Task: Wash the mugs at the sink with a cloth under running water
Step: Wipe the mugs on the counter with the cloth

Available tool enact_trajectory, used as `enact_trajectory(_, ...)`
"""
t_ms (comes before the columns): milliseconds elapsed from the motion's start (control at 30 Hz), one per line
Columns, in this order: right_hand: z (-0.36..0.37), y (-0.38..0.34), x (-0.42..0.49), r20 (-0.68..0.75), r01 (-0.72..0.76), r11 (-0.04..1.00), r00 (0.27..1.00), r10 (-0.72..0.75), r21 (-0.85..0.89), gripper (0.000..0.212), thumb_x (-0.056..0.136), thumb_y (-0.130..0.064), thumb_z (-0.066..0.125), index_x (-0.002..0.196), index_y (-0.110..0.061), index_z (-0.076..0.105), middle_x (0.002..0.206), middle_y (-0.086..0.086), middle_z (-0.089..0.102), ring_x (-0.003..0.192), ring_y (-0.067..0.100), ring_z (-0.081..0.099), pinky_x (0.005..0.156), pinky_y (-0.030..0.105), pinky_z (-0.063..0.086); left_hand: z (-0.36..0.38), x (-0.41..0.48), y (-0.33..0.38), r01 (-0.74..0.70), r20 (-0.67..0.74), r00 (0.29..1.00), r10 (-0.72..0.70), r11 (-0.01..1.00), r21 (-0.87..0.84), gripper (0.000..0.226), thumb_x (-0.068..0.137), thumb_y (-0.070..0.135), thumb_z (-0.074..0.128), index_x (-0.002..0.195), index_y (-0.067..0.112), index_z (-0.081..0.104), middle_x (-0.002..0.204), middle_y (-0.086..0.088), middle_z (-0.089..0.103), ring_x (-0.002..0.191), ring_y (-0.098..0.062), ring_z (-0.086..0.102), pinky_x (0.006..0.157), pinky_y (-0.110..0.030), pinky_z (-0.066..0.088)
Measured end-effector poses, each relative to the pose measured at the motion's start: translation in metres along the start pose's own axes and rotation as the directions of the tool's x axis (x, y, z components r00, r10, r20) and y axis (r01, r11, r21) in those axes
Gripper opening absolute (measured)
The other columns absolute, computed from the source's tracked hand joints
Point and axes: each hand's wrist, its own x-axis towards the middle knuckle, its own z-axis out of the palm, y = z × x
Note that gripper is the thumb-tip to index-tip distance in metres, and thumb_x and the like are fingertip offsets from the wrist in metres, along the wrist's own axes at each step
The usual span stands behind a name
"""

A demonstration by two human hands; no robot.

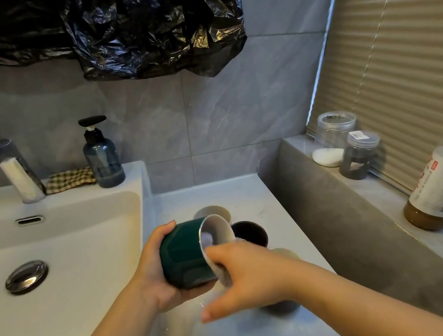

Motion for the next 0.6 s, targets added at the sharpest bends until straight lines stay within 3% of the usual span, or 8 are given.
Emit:
enact_trajectory(100, 0.007, 0.005, 0.004, 0.187, 0.023, 0.977, 0.982, 0.017, -0.21, 0.052, 0.071, -0.049, 0.076, 0.09, -0.007, 0.053, 0.085, 0.007, 0.057, 0.078, 0.021, 0.053, 0.069, 0.034, 0.05, 0.002, 0.001, -0.004, 0.011, -0.019, 1.0, -0.009, 0.994, 0.108, 0.042, 0.06, 0.044, 0.066, 0.088, 0.013, 0.066, 0.07, -0.014, 0.069, 0.077, -0.034, 0.06, 0.078, -0.048, 0.051)
enact_trajectory(167, 0.012, 0.008, 0.008, 0.214, 0.047, 0.956, 0.977, 0.017, -0.291, 0.067, 0.07, -0.054, 0.074, 0.108, -0.004, 0.052, 0.105, 0.009, 0.058, 0.095, 0.024, 0.054, 0.086, 0.036, 0.049, 0.001, 0.001, -0.007, 0.032, -0.017, 0.999, -0.03, 0.988, 0.148, 0.049, 0.054, 0.044, 0.068, 0.091, 0.012, 0.067, 0.073, -0.014, 0.069, 0.078, -0.034, 0.061, 0.082, -0.05, 0.05)
enact_trajectory(233, 0.016, 0.009, 0.008, 0.167, 0.087, 0.917, 0.986, -0.023, -0.389, 0.095, 0.068, -0.062, 0.07, 0.136, -0.007, 0.033, 0.137, 0.008, 0.041, 0.124, 0.026, 0.039, 0.109, 0.045, 0.03, 0.0, 0.001, -0.008, 0.058, -0.024, 0.998, -0.055, 0.986, 0.157, 0.051, 0.054, 0.044, 0.068, 0.092, 0.011, 0.067, 0.074, -0.014, 0.069, 0.078, -0.034, 0.061, 0.08, -0.049, 0.051)
enact_trajectory(300, 0.017, 0.01, 0.009, 0.077, 0.113, 0.898, 0.993, -0.088, -0.425, 0.104, 0.07, -0.061, 0.069, 0.146, -0.01, 0.019, 0.148, 0.006, 0.027, 0.134, 0.023, 0.024, 0.113, 0.04, 0.016, 0.0, 0.001, -0.01, 0.101, -0.028, 0.995, -0.098, 0.986, 0.136, 0.052, 0.055, 0.045, 0.068, 0.093, 0.01, 0.067, 0.075, -0.015, 0.07, 0.078, -0.035, 0.061, 0.074, -0.047, 0.053)
enact_trajectory(367, 0.017, 0.01, 0.007, 0.032, 0.113, 0.891, 0.993, -0.11, -0.44, 0.1, 0.075, -0.058, 0.066, 0.147, -0.009, 0.018, 0.15, 0.006, 0.025, 0.136, 0.021, 0.02, 0.114, 0.032, 0.012, 0.0, 0.001, -0.013, 0.107, -0.013, 0.994, -0.107, 0.986, 0.128, 0.054, 0.055, 0.046, 0.068, 0.095, 0.01, 0.067, 0.075, -0.017, 0.07, 0.079, -0.035, 0.061, 0.072, -0.046, 0.053)
enact_trajectory(433, 0.021, 0.013, 0.008, 0.022, 0.071, 0.847, 0.997, -0.071, -0.527, 0.095, 0.079, -0.062, 0.058, 0.148, -0.009, 0.019, 0.151, 0.007, 0.026, 0.138, 0.022, 0.018, 0.115, 0.032, 0.008, 0.001, 0.001, -0.013, 0.062, -0.014, 0.998, -0.061, 0.986, 0.152, 0.051, 0.058, 0.045, 0.066, 0.094, 0.01, 0.067, 0.073, -0.016, 0.07, 0.08, -0.035, 0.061, 0.073, -0.047, 0.052)
enact_trajectory(533, 0.023, 0.012, 0.011, 0.07, 0.028, 0.781, 0.997, 0.02, -0.624, 0.077, 0.083, -0.06, 0.053, 0.139, -0.008, 0.039, 0.14, 0.01, 0.045, 0.13, 0.026, 0.036, 0.113, 0.038, 0.024, 0.001, 0.0, -0.013, -0.005, -0.037, 0.999, 0.013, 0.979, 0.203, 0.04, 0.066, 0.043, 0.064, 0.091, 0.012, 0.066, 0.071, -0.014, 0.069, 0.078, -0.033, 0.061, 0.072, -0.046, 0.053)
enact_trajectory(600, 0.025, 0.012, 0.013, 0.107, -0.015, 0.934, 0.993, 0.056, -0.357, 0.065, 0.077, -0.054, 0.062, 0.123, -0.01, 0.053, 0.118, 0.009, 0.059, 0.112, 0.026, 0.053, 0.1, 0.037, 0.043, 0.0, 0.0, -0.016, -0.029, -0.014, 0.999, 0.032, 0.985, 0.171, 0.034, 0.068, 0.042, 0.063, 0.085, 0.013, 0.067, 0.068, -0.013, 0.067, 0.071, -0.032, 0.061, 0.067, -0.043, 0.053)
